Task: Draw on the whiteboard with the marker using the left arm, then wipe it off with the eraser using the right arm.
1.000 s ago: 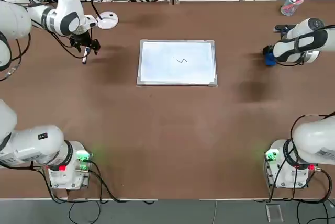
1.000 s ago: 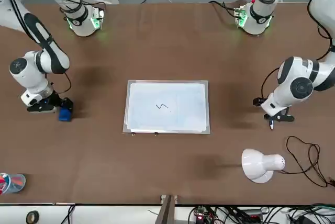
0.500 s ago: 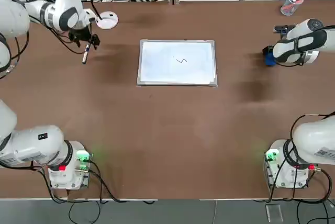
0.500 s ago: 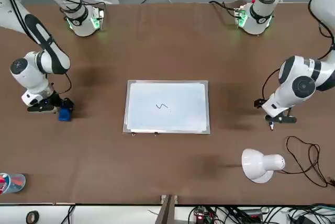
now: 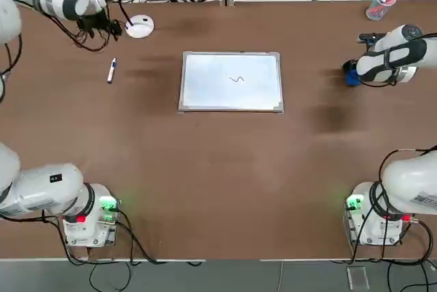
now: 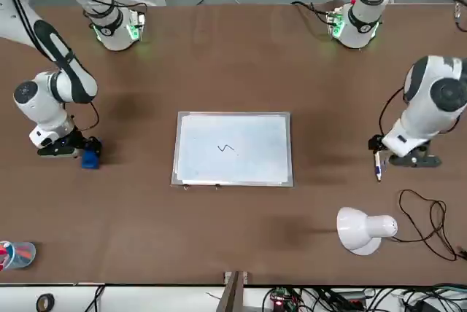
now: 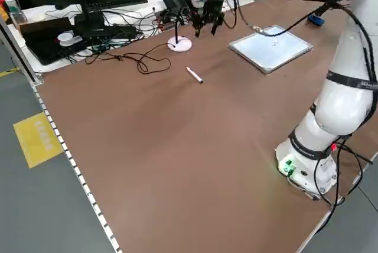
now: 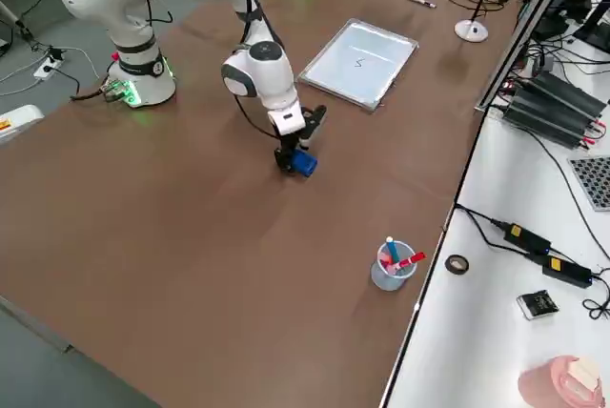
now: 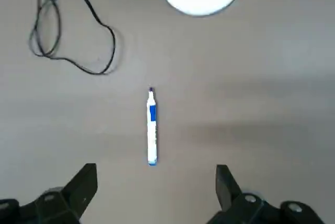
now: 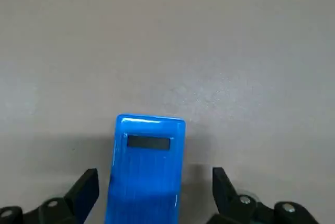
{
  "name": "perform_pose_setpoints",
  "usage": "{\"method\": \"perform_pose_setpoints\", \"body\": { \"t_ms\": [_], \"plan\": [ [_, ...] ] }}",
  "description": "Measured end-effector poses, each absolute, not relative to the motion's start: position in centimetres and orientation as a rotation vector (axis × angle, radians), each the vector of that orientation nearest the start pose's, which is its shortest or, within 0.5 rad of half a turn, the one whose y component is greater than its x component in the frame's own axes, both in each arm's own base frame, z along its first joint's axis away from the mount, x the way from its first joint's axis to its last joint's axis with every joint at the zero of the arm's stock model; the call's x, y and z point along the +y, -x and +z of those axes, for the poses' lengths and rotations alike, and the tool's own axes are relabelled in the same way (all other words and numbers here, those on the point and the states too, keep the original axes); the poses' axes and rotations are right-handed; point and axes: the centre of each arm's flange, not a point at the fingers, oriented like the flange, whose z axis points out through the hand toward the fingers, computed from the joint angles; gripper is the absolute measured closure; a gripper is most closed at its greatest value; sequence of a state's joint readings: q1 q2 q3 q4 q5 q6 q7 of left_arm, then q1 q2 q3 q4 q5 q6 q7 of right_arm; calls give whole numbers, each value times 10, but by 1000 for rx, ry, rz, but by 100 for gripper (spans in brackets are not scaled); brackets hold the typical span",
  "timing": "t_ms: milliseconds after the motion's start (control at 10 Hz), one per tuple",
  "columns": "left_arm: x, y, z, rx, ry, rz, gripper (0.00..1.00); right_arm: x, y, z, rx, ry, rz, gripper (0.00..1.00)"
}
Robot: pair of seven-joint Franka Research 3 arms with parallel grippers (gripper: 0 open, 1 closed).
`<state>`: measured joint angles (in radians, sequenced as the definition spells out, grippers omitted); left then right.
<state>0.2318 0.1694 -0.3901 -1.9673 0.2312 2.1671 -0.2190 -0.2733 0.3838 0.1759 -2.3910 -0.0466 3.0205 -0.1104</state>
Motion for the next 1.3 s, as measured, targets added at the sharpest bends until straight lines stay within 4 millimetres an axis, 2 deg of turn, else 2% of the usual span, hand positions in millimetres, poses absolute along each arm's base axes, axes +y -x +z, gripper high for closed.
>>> {"method": "perform_pose_setpoints", "body": {
  "t_ms": [400, 700, 800, 1000, 1300],
  "plan": [
    [-90, -565, 482, 15, 3040, -59, 0, -44, -520, 184, -60, 3088, -401, 7],
    [-86, -556, 537, 109, 3064, -55, 0, -43, -520, 183, -61, 3087, -404, 34],
    [-82, -553, 550, 139, 3067, -76, 0, -43, -520, 183, -60, 3087, -407, 44],
    [-77, -544, 569, 154, 3071, -87, 0, -45, -520, 183, -57, 3088, -407, 44],
    [-82, -522, 594, 127, 3133, -65, 0, -45, -521, 184, -25, 3086, -409, 44]
  ]
}}
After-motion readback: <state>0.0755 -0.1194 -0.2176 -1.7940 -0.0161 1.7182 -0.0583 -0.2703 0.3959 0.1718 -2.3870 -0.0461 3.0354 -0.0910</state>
